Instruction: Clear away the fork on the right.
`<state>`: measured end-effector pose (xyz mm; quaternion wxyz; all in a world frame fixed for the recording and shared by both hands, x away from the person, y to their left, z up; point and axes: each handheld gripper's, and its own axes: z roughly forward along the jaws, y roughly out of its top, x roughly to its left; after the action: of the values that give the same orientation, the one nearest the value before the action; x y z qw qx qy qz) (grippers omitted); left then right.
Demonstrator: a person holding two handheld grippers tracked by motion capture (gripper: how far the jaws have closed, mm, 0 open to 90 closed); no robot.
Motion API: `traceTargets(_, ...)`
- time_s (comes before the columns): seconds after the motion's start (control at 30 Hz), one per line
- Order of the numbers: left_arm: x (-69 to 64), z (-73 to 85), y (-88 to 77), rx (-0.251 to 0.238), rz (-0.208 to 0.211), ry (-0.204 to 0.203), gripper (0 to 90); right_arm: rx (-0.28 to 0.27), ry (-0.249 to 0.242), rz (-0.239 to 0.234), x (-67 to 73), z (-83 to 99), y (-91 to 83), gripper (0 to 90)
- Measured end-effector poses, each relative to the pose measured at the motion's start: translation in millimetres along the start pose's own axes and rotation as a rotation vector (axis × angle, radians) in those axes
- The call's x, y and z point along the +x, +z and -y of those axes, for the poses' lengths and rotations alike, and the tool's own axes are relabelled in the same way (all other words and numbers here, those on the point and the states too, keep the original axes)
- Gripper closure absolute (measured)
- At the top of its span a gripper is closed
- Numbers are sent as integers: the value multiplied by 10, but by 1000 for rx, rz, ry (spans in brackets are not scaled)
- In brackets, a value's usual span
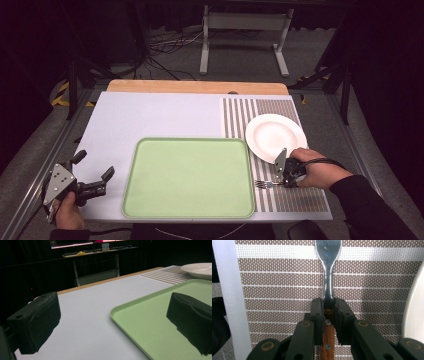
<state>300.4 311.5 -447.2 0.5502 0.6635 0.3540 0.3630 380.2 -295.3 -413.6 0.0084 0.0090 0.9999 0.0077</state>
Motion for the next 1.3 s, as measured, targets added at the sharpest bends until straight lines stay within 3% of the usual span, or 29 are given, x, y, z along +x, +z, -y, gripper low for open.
traceTargets(0.43, -4, -2, 0, -3, 1, -6, 0, -10, 0, -2, 20, 5, -29, 782)
traceTargets(0.9, -5, -3, -2, -6, 1, -7, 0, -81, 18, 88, 16, -91, -451, 782)
traceTargets(1.3, -5, -3, -3, -6, 1, -8, 0, -119, 30, 106, -1, -157, -609, 782)
